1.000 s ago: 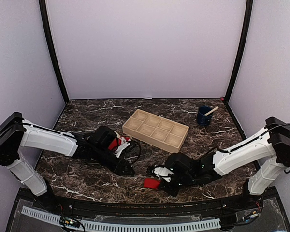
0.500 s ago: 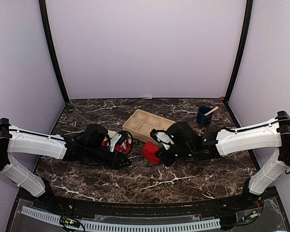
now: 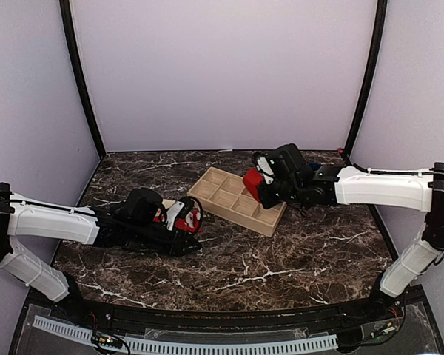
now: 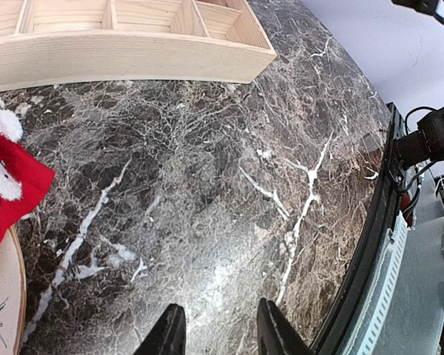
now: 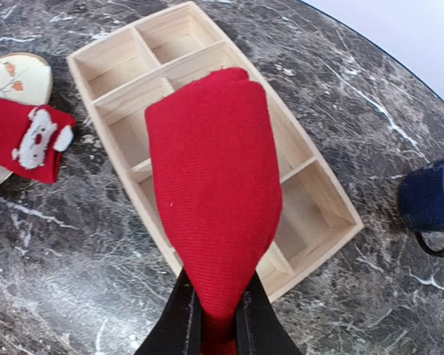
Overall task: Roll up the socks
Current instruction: Place the sock in the storage box.
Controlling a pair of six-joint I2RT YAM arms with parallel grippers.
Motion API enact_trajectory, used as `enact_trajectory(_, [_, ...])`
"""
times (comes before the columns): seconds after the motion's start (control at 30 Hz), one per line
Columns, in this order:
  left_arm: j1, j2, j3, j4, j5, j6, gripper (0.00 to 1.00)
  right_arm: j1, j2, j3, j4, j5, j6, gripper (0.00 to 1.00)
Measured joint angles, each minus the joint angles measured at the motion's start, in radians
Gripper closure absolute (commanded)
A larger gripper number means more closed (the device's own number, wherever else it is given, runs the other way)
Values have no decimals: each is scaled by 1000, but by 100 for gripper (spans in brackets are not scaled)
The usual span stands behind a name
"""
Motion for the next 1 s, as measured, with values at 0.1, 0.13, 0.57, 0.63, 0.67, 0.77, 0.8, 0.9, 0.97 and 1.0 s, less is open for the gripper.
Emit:
enact_trajectory(0.1, [0, 0, 0, 3, 0, 6, 66, -24, 26, 40, -43, 41, -16, 100])
enact_trajectory(0.13, [0, 0, 0, 5, 0, 8, 66, -29, 39, 53, -53, 55, -23, 100])
enact_trajectory(0.57, [0, -22, -26, 22, -31, 19, 66, -37, 218, 85, -164, 239, -77, 100])
enact_trajectory(0.63, [1, -26, -29, 22, -36, 19, 66, -37, 223, 85, -171, 246, -78, 100])
enact_trajectory(0.67, [2, -27, -31, 22, -38, 19, 67, -37, 225, 85, -175, 248, -78, 100])
enact_trajectory(0.77, [3, -27, -31, 22, -42, 20, 67, -37, 232, 89, -195, 237, -77, 100])
enact_trajectory(0.8, [3, -27, -31, 22, -42, 20, 67, -37, 238, 93, -204, 231, -75, 100])
enact_trajectory(0.9, [5, -27, -31, 22, -43, 22, 67, -37, 251, 102, -229, 198, -69, 100])
enact_trajectory(0.97, [6, -27, -31, 22, -43, 23, 67, -37, 257, 111, -248, 171, -64, 100])
enact_trajectory(1.0, [6, -27, -31, 22, -43, 23, 67, -37, 260, 115, -256, 161, -62, 100])
